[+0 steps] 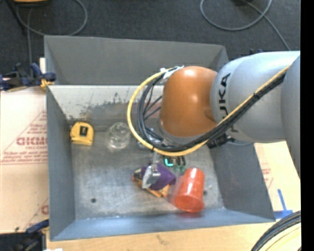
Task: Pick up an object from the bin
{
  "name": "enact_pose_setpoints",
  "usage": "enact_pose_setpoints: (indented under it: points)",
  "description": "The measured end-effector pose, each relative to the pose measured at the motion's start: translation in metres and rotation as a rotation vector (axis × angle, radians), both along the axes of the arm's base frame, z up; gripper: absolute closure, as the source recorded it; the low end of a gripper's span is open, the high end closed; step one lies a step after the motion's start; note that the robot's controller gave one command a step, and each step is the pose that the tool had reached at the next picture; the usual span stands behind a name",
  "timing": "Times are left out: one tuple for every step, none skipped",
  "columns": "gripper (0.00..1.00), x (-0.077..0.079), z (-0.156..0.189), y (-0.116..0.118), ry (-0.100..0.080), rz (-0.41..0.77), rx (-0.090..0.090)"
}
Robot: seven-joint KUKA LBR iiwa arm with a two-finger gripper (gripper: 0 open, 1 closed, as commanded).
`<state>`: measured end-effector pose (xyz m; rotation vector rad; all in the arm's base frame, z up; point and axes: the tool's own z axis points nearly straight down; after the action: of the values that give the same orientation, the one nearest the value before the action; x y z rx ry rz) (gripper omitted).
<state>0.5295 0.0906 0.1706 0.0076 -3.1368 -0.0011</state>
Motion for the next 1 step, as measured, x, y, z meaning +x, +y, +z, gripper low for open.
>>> enact_pose_setpoints:
  points:
    - [0.00,0.0019,0.0039,-0.0004,-0.008,-0.003,0.001]
